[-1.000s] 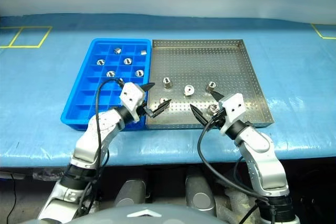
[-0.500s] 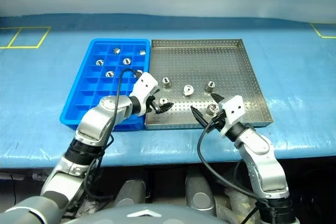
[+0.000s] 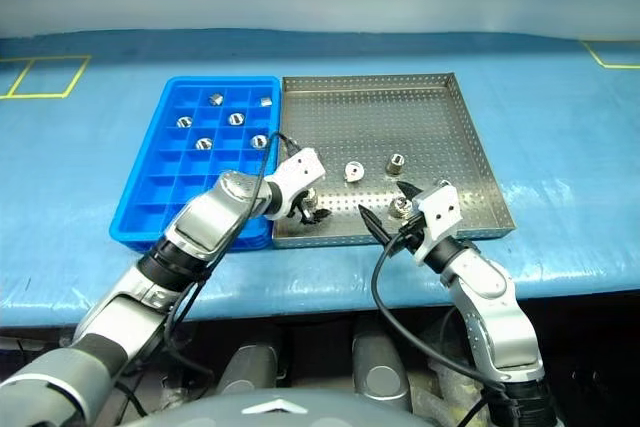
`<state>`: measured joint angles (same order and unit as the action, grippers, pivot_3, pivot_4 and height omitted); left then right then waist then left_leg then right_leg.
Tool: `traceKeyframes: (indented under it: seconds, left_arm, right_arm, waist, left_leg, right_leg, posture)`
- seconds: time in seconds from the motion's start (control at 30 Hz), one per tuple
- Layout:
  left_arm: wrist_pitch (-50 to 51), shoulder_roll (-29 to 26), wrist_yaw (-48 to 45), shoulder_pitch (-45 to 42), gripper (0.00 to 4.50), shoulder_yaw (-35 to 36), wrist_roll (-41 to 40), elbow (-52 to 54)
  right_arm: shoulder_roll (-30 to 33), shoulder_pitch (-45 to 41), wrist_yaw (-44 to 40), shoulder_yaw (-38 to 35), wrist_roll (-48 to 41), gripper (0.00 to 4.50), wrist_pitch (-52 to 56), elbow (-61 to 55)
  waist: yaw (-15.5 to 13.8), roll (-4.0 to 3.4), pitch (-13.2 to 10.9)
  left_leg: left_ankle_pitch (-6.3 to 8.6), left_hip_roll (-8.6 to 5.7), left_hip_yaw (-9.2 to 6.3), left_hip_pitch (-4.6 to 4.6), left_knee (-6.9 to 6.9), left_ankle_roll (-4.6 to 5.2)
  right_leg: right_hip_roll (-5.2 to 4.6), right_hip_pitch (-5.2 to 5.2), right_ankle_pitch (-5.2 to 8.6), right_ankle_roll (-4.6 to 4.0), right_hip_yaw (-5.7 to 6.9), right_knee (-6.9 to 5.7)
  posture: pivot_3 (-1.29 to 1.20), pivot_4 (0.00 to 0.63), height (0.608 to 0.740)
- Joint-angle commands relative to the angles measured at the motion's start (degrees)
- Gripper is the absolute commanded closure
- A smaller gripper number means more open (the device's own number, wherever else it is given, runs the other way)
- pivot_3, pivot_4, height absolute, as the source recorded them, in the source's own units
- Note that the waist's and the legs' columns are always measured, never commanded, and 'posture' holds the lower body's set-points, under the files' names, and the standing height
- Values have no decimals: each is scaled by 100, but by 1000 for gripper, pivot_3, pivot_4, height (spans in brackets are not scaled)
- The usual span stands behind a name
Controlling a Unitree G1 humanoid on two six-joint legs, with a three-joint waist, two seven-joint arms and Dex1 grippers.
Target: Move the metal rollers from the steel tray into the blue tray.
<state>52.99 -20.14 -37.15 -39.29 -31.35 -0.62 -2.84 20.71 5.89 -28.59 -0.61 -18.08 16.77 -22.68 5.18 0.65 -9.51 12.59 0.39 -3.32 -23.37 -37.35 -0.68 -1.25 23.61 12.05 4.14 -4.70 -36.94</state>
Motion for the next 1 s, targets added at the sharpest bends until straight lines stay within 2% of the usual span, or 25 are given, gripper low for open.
traceKeyframes:
  seconds: [0.03, 0.2, 0.3, 0.47, 0.53, 0.7, 0.9, 1.0]
  left_arm:
    - [-76, -111, -300, -205, 0, -156, 112, -325]
    - [-221, -99, -344, -407, 0, -135, 273, -711]
    - [-305, -138, -369, -431, 667, -169, 353, -776]
    - [-405, -139, -482, -372, 2347, -152, 421, -727]
    - [-384, -129, -504, -350, 2780, -149, 419, -683]
    - [-253, 135, -186, -208, 2776, 357, 203, -546]
    - [171, 686, 384, 288, 2776, 1622, -397, 276]
    - [64, 1085, 1035, 639, 2776, 2372, -568, 914]
  right_arm:
    - [5, -18, 22, -35, 8, 10, -103, -229]
    - [-12, 2, 51, -27, 15, 10, -113, -240]
    - [-19, 33, 66, -33, 16, 0, -124, -256]
    - [-33, 15, 82, -21, 30, 0, -121, -240]
    - [-42, 7, 81, -25, 30, 0, -121, -234]
    - [-35, -38, 55, -36, 17, 0, -104, -210]
    - [-39, -79, 4, -10, -13, 0, -54, -184]
    - [-38, -110, -30, -8, -11, 0, -41, -139]
  waist:
    - [12, 0, 0]
    - [12, 1, 0]
    - [24, 1, 0]
    - [29, 0, 0]
    - [28, 0, 0]
    - [26, 0, 0]
    - [7, 1, -1]
    - [-28, 2, -2]
  left_leg:
    - [0, 1, 0, 1, 0, 0]
    - [0, 0, 1, -1, 0, 0]
    - [0, 0, 1, 0, 0, 0]
    - [0, 1, 1, 0, 1, 0]
    - [0, 1, 2, -1, 1, 0]
    - [0, 1, 2, -2, 1, 0]
    - [0, 2, -1, -11, 3, 0]
    - [0, 0, -2, -14, 3, 0]
  right_leg:
    - [0, 0, 0, 0, 0, -1]
    - [0, -1, 0, 0, -3, 1]
    - [1, 0, 0, 0, -4, 1]
    - [2, 2, 0, 0, -5, 0]
    - [2, 2, 0, 0, -6, 0]
    - [2, 3, 0, 1, -7, 0]
    - [2, 12, -4, 7, -5, 0]
    - [0, 11, -19, 33, -5, 2]
  posture:
    - [-116, 150, 740]
    - [-121, 150, 740]
    - [-121, 150, 740]
    - [-123, 150, 740]
    - [-120, 150, 740]
    - [-104, 150, 740]
    - [-92, 150, 740]
    - [-77, 150, 740]
